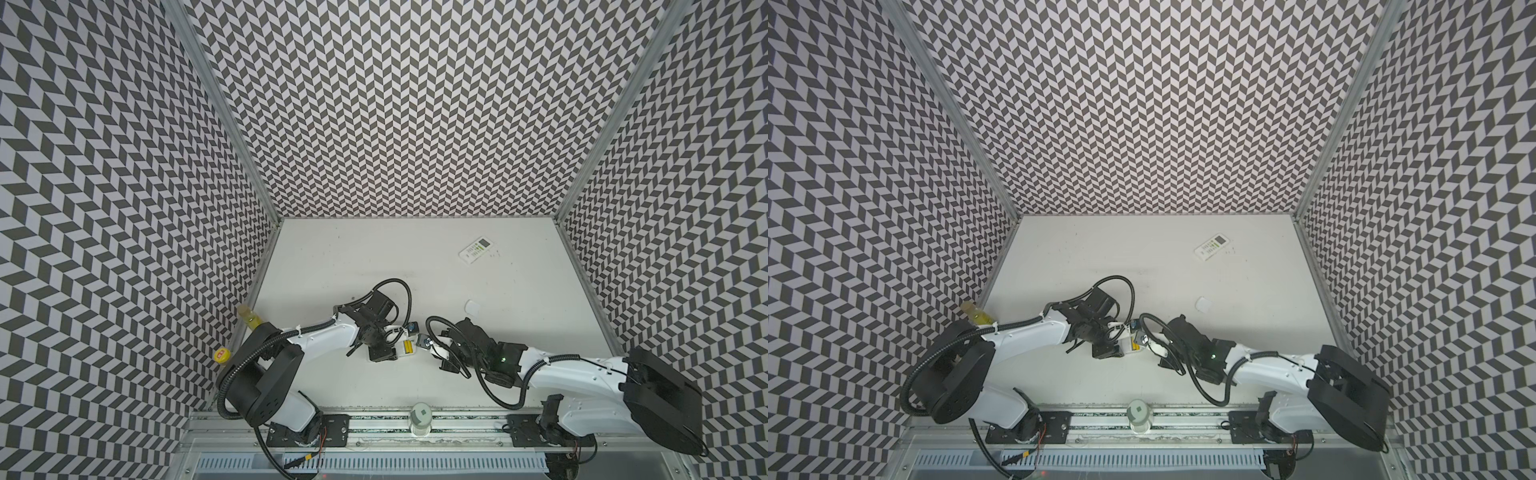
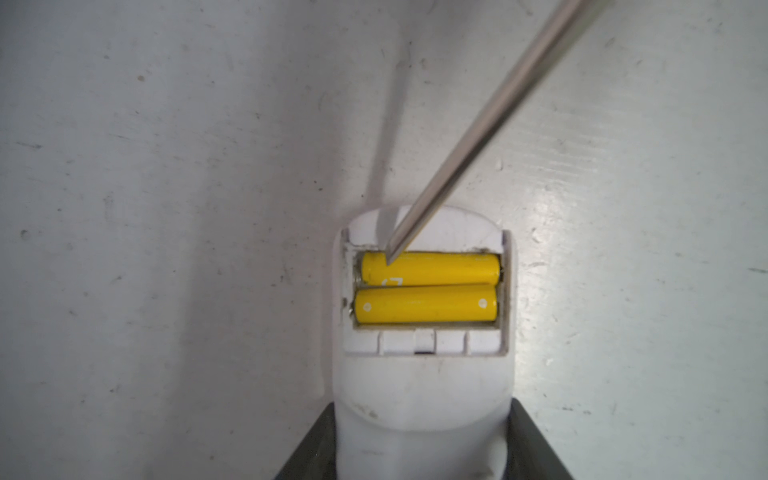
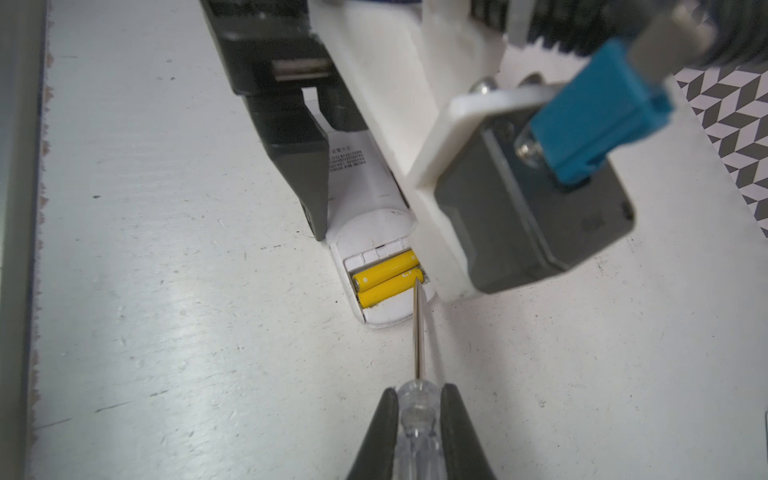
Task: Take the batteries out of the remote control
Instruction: 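Lift and tilt the remote with the left gripper while the right withdraws, then tip the remote over with the left gripper to shake batteries out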
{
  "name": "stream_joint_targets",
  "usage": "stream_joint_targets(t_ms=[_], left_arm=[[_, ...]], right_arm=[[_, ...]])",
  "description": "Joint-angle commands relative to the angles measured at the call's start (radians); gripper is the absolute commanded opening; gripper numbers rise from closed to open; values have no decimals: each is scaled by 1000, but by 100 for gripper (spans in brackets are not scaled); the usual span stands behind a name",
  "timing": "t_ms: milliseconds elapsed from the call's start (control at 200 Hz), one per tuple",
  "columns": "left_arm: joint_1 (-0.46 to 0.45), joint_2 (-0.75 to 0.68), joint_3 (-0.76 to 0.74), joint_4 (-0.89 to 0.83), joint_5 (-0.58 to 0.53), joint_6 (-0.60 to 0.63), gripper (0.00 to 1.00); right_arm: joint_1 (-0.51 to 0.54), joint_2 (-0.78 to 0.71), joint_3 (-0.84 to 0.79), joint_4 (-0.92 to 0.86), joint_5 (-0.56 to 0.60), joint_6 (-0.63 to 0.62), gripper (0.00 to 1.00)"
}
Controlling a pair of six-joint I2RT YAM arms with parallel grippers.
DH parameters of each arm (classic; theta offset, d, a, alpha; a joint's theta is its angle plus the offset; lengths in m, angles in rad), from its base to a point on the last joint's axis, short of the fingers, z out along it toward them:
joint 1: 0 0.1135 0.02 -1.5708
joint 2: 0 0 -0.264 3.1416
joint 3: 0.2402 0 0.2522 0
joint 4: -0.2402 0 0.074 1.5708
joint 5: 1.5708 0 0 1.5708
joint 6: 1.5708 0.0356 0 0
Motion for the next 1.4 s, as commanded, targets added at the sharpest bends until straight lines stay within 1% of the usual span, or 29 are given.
stream_joint_targets(t_ms=[0, 155, 260, 361, 486, 641, 716, 781, 866, 896, 917, 1012, 1112, 1282, 1397], left_arm=[[-5, -2, 35, 19, 20, -39, 19], [-1, 6, 93, 9, 108, -182, 14], [2, 29, 153, 13, 172, -294, 7], [5, 66, 200, 40, 225, -409, 2], [9, 126, 253, 66, 341, -554, 2], [39, 219, 318, 106, 500, -734, 0], [65, 257, 334, 143, 603, -826, 0], [92, 280, 318, 216, 712, -931, 0], [125, 305, 262, 369, 836, -1111, 0], [137, 313, 241, 432, 860, -1183, 0], [143, 317, 224, 474, 900, -1225, 0], [161, 350, 167, 635, 964, -1390, 0], [163, 392, 153, 707, 999, -1464, 0], [163, 435, 162, 735, 1022, -1491, 0], [166, 464, 138, 815, 1045, -1568, 0]], right_arm=[[0, -70, 2, 41, -1, 12, 0], [-10, -188, -17, 58, 59, 78, 0], [-44, -299, -38, 54, 76, 171, 0], [-78, -400, -58, 29, 144, 253, 0], [-123, -477, -65, -20, 232, 341, 0], [-148, -528, -85, -48, 289, 381, 0], [-149, -534, -104, -44, 303, 385, 0], [-149, -527, -104, -56, 316, 397, 0], [-150, -501, -101, -69, 316, 396, 0], [-150, -487, -97, -76, 314, 395, 0], [-150, -480, -94, -79, 311, 393, 0], [-152, -450, -91, -75, 294, 386, 0], [-151, -422, -92, -65, 269, 383, 0], [-151, -368, -79, -73, 215, 364, 0], [-151, -323, -58, -97, 203, 348, 0]])
